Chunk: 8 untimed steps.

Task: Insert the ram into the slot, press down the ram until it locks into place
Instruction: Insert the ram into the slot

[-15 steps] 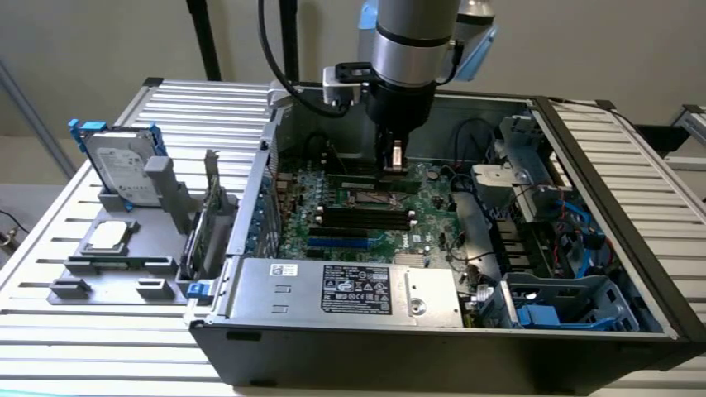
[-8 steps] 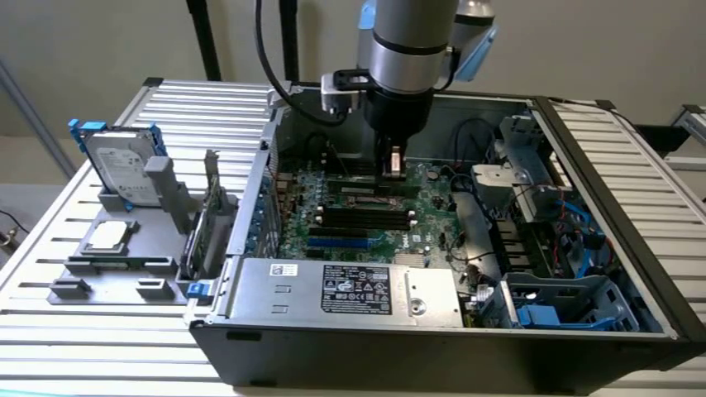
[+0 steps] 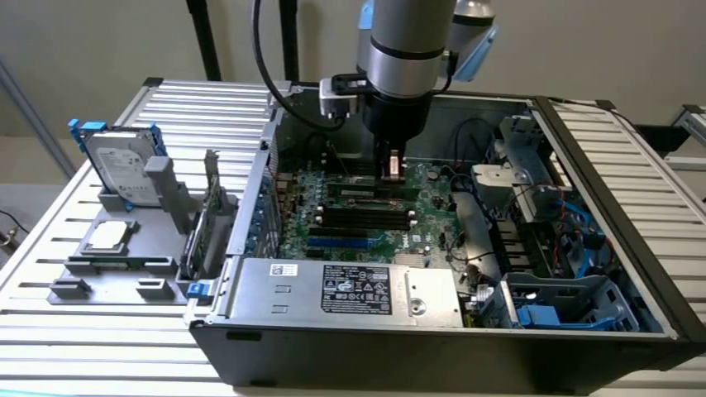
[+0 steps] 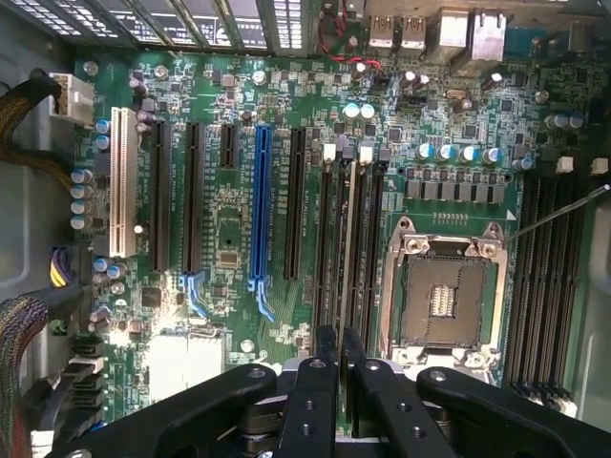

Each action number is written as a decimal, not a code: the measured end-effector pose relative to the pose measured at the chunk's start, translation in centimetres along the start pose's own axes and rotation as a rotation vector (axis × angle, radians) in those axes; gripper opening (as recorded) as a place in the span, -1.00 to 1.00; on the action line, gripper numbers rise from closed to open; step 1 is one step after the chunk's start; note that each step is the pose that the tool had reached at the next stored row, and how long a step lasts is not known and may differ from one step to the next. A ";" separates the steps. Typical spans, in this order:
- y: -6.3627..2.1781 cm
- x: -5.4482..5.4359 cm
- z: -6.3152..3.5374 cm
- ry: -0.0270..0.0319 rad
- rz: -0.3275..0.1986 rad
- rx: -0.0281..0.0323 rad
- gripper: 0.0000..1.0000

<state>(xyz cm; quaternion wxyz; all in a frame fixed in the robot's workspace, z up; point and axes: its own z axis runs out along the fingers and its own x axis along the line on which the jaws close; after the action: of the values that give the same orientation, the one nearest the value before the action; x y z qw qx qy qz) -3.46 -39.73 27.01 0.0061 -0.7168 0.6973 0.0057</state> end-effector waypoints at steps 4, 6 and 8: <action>0.01 0.0 0.03 0.0000 0.000 0.0001 -0.73; 0.01 0.0 0.06 0.0034 0.000 0.0003 -0.73; 0.01 0.0 0.09 0.0106 0.000 0.0000 -0.73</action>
<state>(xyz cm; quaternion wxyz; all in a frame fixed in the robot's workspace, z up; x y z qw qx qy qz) -3.48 -39.72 26.91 0.0024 -0.7167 0.6974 0.0019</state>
